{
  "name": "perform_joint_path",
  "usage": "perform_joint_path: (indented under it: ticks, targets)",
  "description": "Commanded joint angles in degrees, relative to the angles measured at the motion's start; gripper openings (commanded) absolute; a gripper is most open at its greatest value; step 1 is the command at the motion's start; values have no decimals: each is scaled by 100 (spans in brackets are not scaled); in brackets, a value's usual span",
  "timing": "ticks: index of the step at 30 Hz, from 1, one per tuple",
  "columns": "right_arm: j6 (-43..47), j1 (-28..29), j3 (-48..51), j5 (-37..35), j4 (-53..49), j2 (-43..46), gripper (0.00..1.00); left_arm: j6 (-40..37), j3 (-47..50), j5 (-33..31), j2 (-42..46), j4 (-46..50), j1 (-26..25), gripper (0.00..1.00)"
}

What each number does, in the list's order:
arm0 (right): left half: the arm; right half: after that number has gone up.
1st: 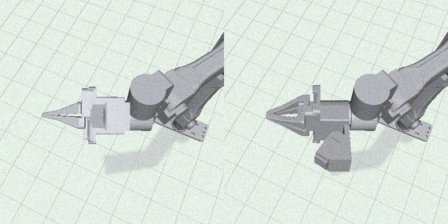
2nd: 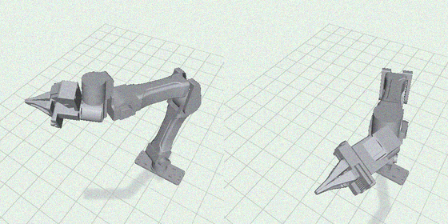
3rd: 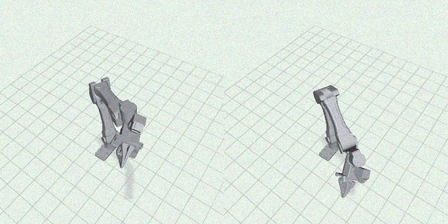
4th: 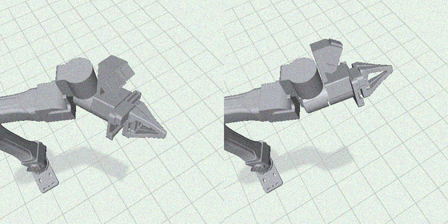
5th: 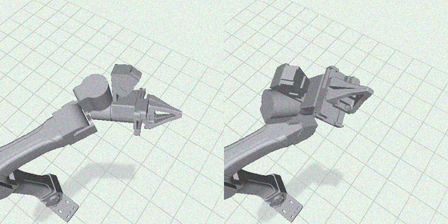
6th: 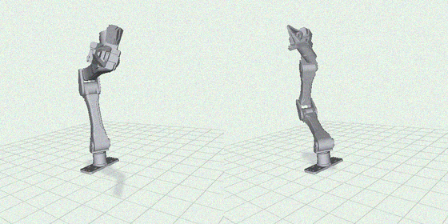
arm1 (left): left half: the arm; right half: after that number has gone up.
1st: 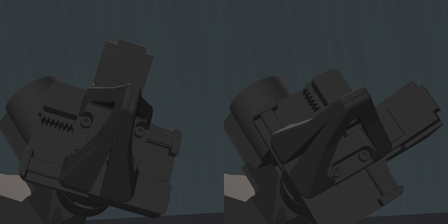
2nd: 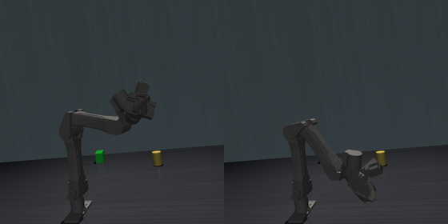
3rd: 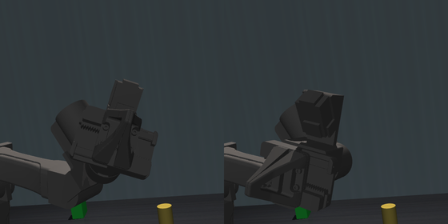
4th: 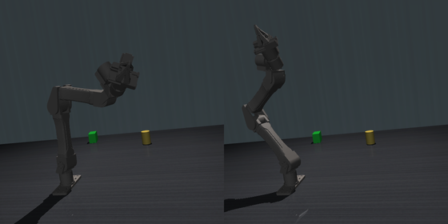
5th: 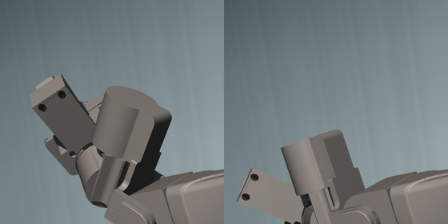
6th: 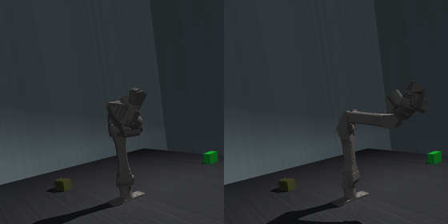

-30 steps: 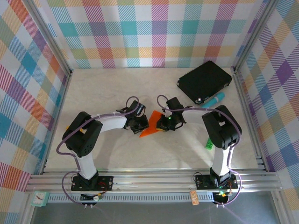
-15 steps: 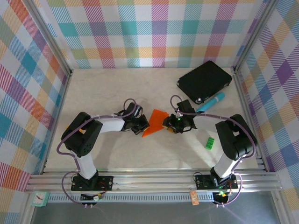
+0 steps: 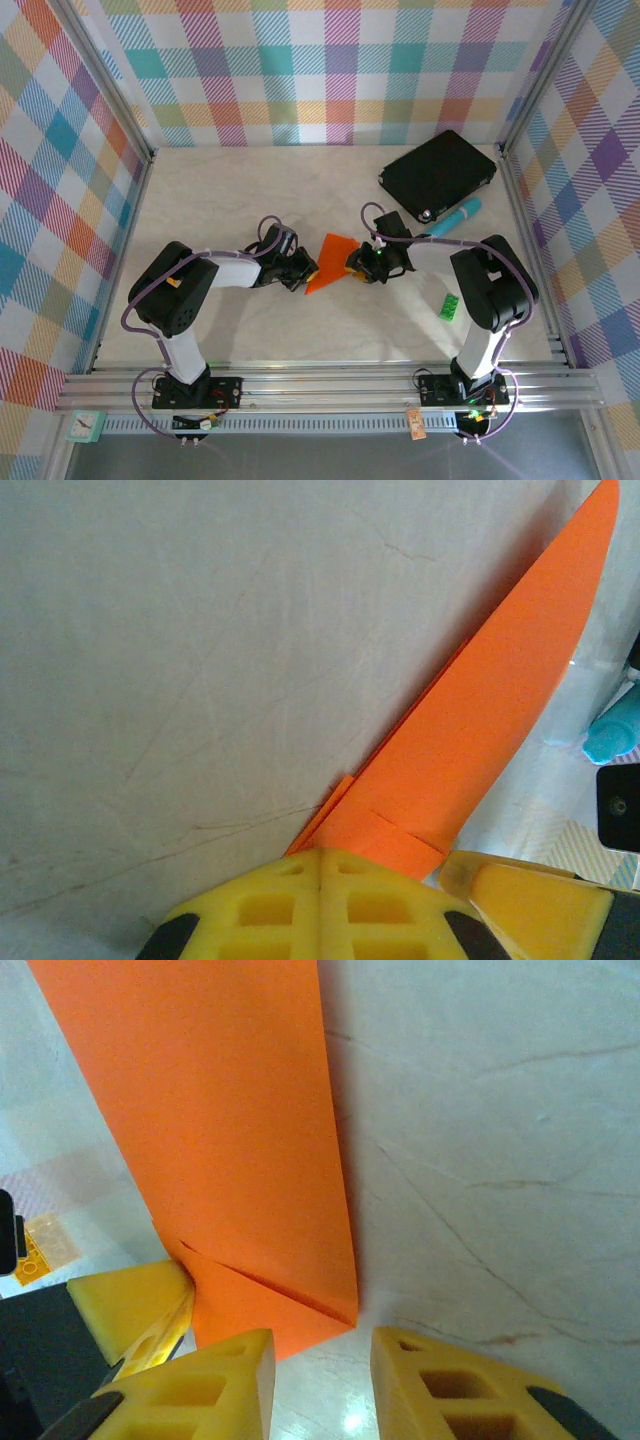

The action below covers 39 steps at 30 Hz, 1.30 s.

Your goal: Fold a paper plane with a square sheet of paper (pick it up from the middle)

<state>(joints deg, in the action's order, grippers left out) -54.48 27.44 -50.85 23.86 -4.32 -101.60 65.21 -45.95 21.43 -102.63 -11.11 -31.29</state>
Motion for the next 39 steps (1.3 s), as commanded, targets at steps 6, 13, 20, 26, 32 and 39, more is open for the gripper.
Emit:
perform_joint_path:
  ticks: [6,13,20,26,32,39]
  targets:
    - [-167,41,-164,55,-40,-190,30,141,249,-181,-195,795,70,0]
    - [-228,63,-263,393,137,-334,29,145,234,-155,-194,785,70,0]
    - [-272,61,-210,454,265,-244,29,171,232,-157,-159,769,79,0]
    - [-348,51,-40,479,516,-126,26,179,219,-148,-126,777,79,0]
    - [-344,50,-61,476,461,-52,12,128,254,-1,75,406,79,0]
    - [-470,22,34,316,407,254,3,-546,245,-116,860,165,49,32]
